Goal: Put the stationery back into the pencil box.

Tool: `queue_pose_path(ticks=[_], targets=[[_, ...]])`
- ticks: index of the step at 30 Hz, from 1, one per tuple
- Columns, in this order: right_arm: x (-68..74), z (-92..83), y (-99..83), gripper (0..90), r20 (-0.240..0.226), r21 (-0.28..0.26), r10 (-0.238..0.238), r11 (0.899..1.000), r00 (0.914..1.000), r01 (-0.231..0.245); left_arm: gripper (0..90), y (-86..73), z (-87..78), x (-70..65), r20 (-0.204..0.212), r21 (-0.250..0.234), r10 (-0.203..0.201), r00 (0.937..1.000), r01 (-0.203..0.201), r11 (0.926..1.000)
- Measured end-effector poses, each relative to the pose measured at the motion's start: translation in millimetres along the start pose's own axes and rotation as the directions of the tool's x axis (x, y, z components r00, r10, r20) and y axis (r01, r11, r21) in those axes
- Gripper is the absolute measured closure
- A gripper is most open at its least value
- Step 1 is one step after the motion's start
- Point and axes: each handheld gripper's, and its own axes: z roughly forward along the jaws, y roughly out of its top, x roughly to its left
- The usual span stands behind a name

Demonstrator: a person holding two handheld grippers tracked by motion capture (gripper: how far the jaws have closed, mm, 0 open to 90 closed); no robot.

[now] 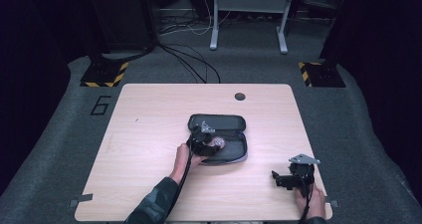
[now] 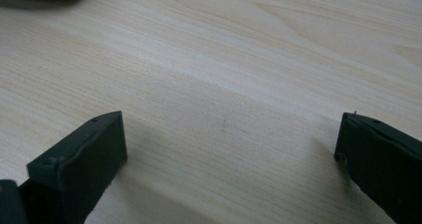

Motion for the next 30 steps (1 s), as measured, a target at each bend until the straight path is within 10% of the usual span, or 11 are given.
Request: queue_pose_path(ticks=[8,13,30], targets=[[0.0,0.0,0.0,0.0,0.0,0.0,0.0,1.0,1.0,0.0,48.8,-0.2,4.2,-3.8,0.002,0.039,-0.007,1.0,0.007,0.9992],[0.0,0.0,0.0,0.0,0.0,0.0,0.0,1.0,1.0,0.0,29.9,1.7,-3.7,-4.3,0.002,0.023,-0.002,1.0,0.002,0.9997],[0.1,0.0,0.0,0.0,0.0,0.0,0.0,1.0,1.0,0.0,12.9,-13.6,-82.1,0.2,-0.05,-0.081,0.026,0.9984,-0.03,0.9963]])
